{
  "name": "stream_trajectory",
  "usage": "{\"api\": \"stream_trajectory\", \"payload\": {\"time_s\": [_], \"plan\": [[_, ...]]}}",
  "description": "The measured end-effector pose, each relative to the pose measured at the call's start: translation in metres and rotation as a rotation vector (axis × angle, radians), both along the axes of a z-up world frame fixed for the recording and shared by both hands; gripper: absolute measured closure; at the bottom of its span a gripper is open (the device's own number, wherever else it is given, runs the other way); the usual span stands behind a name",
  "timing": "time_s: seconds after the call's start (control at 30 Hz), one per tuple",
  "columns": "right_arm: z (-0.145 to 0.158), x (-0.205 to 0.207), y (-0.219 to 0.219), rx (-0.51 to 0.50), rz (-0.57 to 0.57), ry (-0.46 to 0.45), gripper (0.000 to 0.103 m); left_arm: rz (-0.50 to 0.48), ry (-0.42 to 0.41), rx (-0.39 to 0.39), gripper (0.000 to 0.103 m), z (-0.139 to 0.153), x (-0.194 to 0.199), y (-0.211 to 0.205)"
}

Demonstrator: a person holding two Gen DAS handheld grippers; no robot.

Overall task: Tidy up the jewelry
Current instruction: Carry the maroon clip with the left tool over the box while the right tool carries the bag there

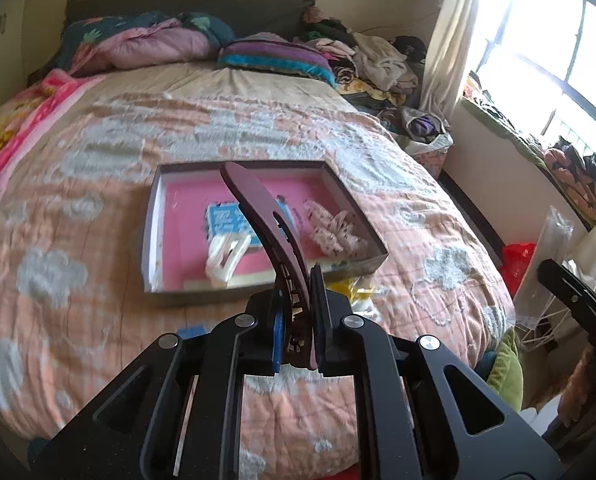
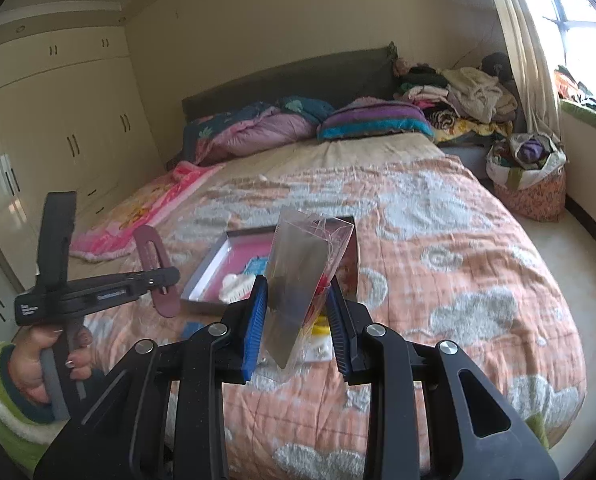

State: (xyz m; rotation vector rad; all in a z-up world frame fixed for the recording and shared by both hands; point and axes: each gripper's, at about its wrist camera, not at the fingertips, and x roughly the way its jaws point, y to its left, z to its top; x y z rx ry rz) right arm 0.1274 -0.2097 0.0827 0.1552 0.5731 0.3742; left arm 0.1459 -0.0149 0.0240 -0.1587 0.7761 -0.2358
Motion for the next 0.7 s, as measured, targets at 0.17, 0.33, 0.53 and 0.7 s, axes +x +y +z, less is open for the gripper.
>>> {"api": "stream_trajectory", "payload": {"time_s": [0.17,0.33,0.53,0.7], "plan": [[0.022,0.004,-0.002,0.001,-0.001,-0.049,0.074,-0.022,-0.034,0.008,0.098,0.014,0.015,-0.008],[0.043,0.015,0.004,-0.007,0.021,-0.094,0.074,-0.014,-0.053,0.028,0.098,0.024,0.033,-0.009],[0.047,0.034,0.018,-0.024,0.046,-0.102,0.075,0.001,-0.071,0.044,0.098,0.03,0.052,-0.006],[0.043,0.052,0.027,-0.022,0.062,-0.077,0.075,0.005,-0.063,0.049,0.098,0.026,0.065,-0.002]]}}
